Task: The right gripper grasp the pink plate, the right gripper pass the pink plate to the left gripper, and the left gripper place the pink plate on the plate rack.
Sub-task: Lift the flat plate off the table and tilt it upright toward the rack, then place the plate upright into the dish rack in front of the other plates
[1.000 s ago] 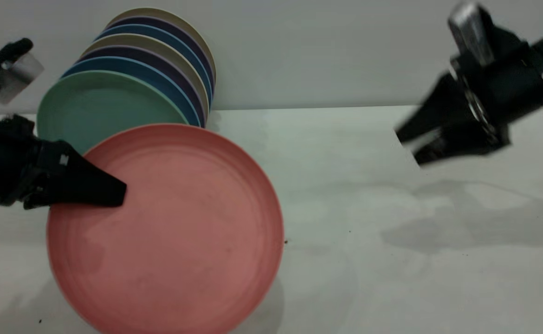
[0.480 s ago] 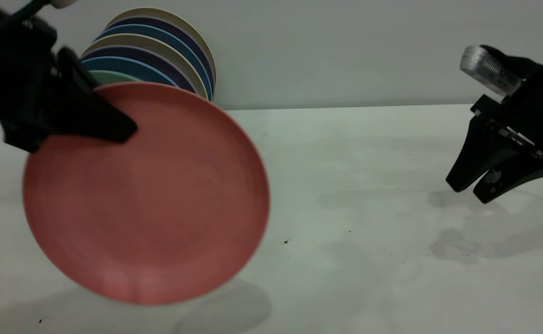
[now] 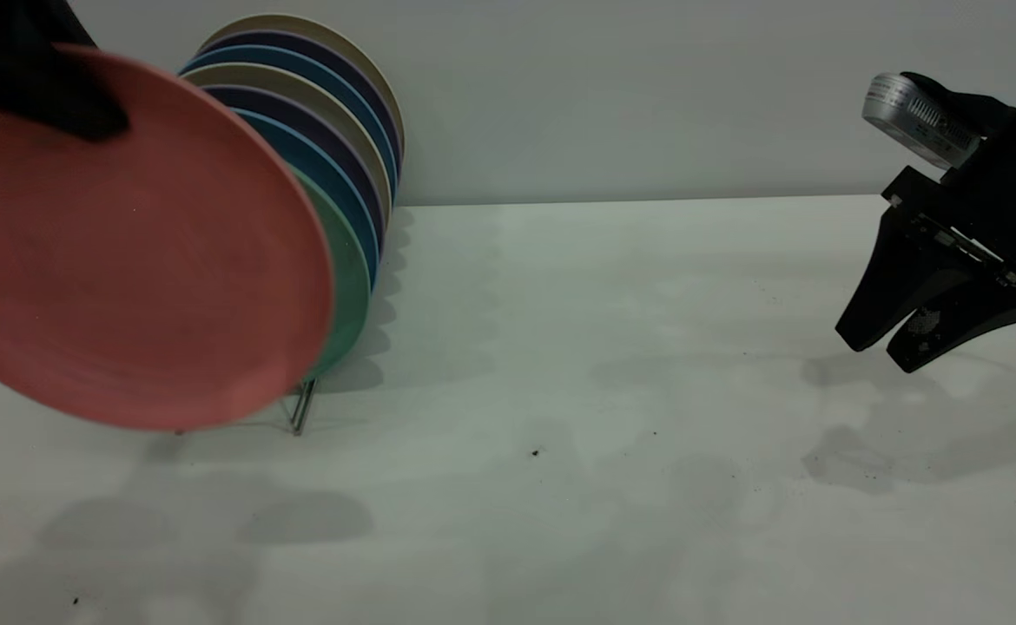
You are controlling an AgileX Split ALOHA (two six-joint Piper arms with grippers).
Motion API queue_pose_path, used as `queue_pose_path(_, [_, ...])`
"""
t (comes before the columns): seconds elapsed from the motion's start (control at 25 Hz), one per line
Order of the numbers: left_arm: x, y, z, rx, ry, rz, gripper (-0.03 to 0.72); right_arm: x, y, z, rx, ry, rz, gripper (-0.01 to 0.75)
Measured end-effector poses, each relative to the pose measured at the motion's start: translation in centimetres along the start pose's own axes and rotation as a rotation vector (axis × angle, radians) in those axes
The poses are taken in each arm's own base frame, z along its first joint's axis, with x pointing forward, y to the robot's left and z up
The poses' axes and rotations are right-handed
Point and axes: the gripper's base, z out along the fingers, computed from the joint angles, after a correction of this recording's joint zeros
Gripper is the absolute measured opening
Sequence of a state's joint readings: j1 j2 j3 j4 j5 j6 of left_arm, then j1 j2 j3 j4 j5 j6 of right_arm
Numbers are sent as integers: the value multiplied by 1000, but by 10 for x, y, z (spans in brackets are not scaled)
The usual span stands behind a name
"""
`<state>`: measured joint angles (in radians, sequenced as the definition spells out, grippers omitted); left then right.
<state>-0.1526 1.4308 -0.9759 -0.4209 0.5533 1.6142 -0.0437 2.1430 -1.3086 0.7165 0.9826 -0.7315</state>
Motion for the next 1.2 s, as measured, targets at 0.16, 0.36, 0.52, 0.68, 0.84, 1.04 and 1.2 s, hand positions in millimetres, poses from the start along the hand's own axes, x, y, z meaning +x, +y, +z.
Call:
queue_pose_path(0.16, [6,19,-15,-49,45,8,90,0,0,0,0,0,0,494])
queue_pose_path(0.36, [11,41,-33,-152,56,0,90,-1,1,0,-7,-6,6,494])
queue_pose_path(0.52, [12,45,-33,-180,60,65,90,-1,1,0,-11,-10,10,494])
queue_pose_path(0.68, [12,48,-24,-185,43,122,90,-1,1,0,-13,-12,12,494])
queue_pose_path(0.84, [13,53,-11,-198,12,147,90,-1,1,0,-14,-13,13,494])
queue_pose_path(1.04, [14,58,7,-203,-26,140,90,-1,1,0,-15,-13,13,494])
queue_pose_path(1.2, [17,58,18,-181,-33,123,90,-1,1,0,-15,-13,13,494])
